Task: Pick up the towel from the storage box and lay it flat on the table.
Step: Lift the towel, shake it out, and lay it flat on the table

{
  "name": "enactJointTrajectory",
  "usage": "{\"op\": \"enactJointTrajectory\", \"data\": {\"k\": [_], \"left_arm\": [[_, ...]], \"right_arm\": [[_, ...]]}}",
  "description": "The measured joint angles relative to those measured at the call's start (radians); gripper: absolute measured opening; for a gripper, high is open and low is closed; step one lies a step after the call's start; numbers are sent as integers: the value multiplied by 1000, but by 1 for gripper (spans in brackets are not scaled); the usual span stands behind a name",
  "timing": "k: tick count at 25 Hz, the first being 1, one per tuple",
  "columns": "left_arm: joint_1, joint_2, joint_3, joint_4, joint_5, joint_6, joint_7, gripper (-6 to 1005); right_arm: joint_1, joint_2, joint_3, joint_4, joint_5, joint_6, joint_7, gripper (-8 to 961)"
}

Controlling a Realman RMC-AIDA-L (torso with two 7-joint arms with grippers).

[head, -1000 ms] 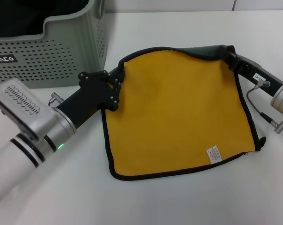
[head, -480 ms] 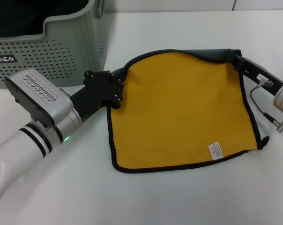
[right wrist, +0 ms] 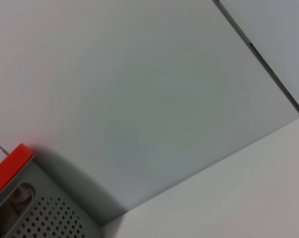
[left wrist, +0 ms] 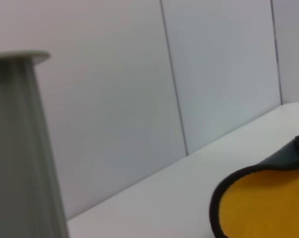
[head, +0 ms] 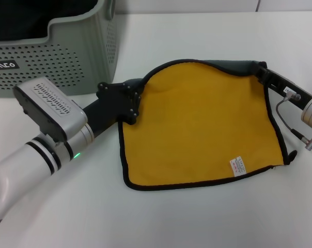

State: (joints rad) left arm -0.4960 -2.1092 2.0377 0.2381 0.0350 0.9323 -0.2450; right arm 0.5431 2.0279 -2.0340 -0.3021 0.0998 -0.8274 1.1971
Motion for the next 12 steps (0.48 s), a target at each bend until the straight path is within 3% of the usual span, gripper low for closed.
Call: {"op": "enactJointTrajectory", "data": {"k": [9,12], "left_arm": [[25,0,13,56,-21,0,2,58],[49,0,14,82,-72,9,3,186]], "right_arm": [[-6,0,10,2,9,-20,45,118],[-21,-1,12,8,13,-95,50,120]]}}
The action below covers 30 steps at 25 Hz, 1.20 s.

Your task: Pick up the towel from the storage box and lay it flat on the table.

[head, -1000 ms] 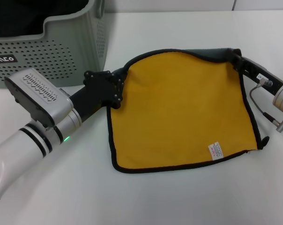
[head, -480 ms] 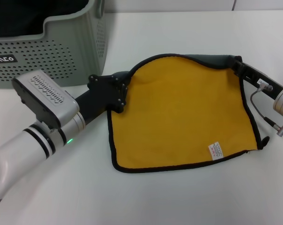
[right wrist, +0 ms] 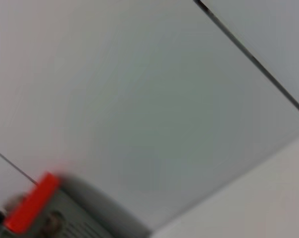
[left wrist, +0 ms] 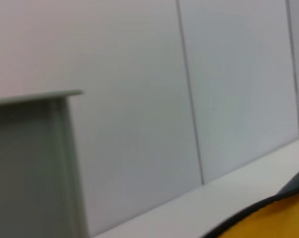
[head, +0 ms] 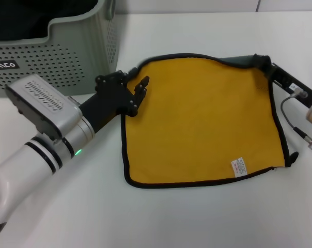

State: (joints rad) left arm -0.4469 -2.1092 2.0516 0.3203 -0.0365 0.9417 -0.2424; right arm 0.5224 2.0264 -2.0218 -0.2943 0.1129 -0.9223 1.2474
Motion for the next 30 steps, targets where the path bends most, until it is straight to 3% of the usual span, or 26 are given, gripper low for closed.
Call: {"op": "enactJointTrajectory", "data": {"k": [2,8,13,17,21,23,24,27,30], "left_arm": [[8,0,1,2,-17,12,0,272],[30,0,1,3,-21,61,5,403],[52,0,1,1,-21,96,5,513],[70,0,1,1,-20,126,4,677],[103,1,2,5,-18,205,-14,783],[140,4,2,4,-15,313,-49,826],[146,6,2,3,-13,329,-63,826],[173,13,2,-9,13,417,-154,824],[179,29,0,-47,73,502,-253,822]], "right_arm": [[-9,-1,19,17,0,-59,0,121],[-13,0,53,60,11,-111,14,172],[-15,-4,58,75,6,-120,67,353],[-15,-5,38,83,-19,-150,88,516],[-20,-5,26,84,-81,-286,35,641],[-25,-5,26,84,-98,-340,-5,682],[-42,-5,26,84,-129,-460,-102,703],[-53,-10,26,85,-170,-536,-158,764],[-59,-35,29,85,-262,-602,-197,826]]}}
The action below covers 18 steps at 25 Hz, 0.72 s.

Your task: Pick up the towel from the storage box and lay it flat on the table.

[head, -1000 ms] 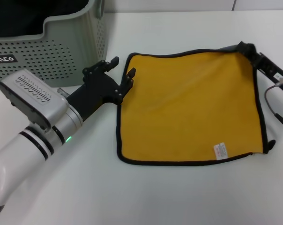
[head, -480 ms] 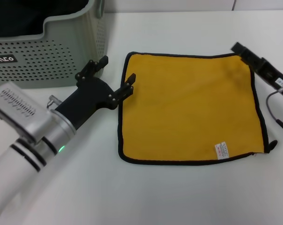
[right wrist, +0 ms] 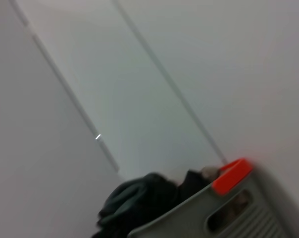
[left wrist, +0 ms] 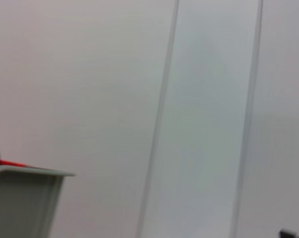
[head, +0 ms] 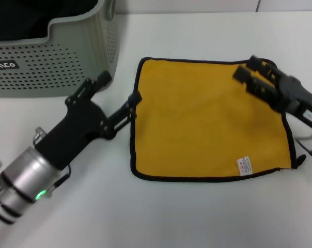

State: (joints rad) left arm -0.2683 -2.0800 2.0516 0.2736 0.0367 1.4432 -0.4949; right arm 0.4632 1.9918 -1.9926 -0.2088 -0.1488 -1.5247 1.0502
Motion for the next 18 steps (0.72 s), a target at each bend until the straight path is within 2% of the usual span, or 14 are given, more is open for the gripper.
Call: {"op": "enactJointTrajectory", "data": {"k": [3,4,5,6,8,12,15,18], "left_arm": [[-17,43,0,-32,89,86,-145,820],[-32,60,1,-44,133,116,-200,820],[-43,72,1,-52,161,137,-234,819],[-63,88,3,-63,206,171,-274,818],[-97,109,2,-74,282,233,-326,817],[-169,126,3,-83,438,317,-417,815],[-207,129,-1,-84,521,342,-469,814],[-226,128,-4,-84,566,365,-485,814]], "right_arm": [[-1,-43,0,0,-97,-51,-2,842],[2,-70,-1,0,-149,-86,-1,848],[5,-82,0,0,-176,-106,-1,853],[12,-105,1,0,-231,-148,1,852],[24,-128,3,0,-300,-203,5,850],[65,-151,4,0,-441,-300,9,846],[93,-162,5,0,-519,-371,8,843],[99,-169,5,0,-530,-410,2,842]]}}
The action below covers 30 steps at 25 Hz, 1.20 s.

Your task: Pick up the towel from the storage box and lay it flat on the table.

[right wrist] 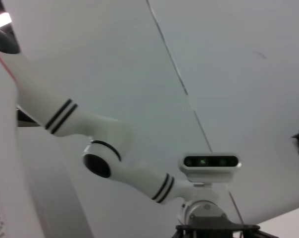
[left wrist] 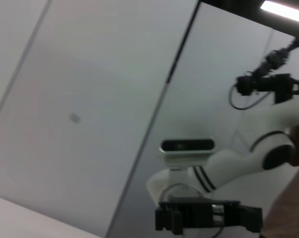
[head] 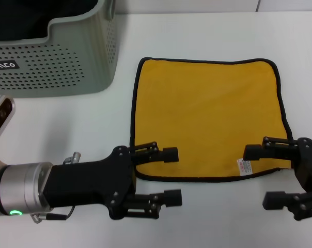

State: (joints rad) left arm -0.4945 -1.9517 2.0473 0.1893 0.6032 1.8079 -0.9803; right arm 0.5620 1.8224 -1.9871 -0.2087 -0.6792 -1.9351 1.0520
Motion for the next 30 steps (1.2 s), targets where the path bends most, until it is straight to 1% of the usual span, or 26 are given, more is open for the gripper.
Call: {"op": "enactJointTrajectory", "data": {"k": [5,26,30], "left_arm": [[7,-2,-6,-1,5,15,2,814],[6,-6,-35,-1,5,27,-1,814],[8,-8,-57,-1,5,27,5,814]], "right_arm": [[-6,-3,11,0,-11,-27,-23,841],[1,-6,14,0,-13,-44,-37,842],[1,-6,15,0,-10,-49,-37,841]]}}
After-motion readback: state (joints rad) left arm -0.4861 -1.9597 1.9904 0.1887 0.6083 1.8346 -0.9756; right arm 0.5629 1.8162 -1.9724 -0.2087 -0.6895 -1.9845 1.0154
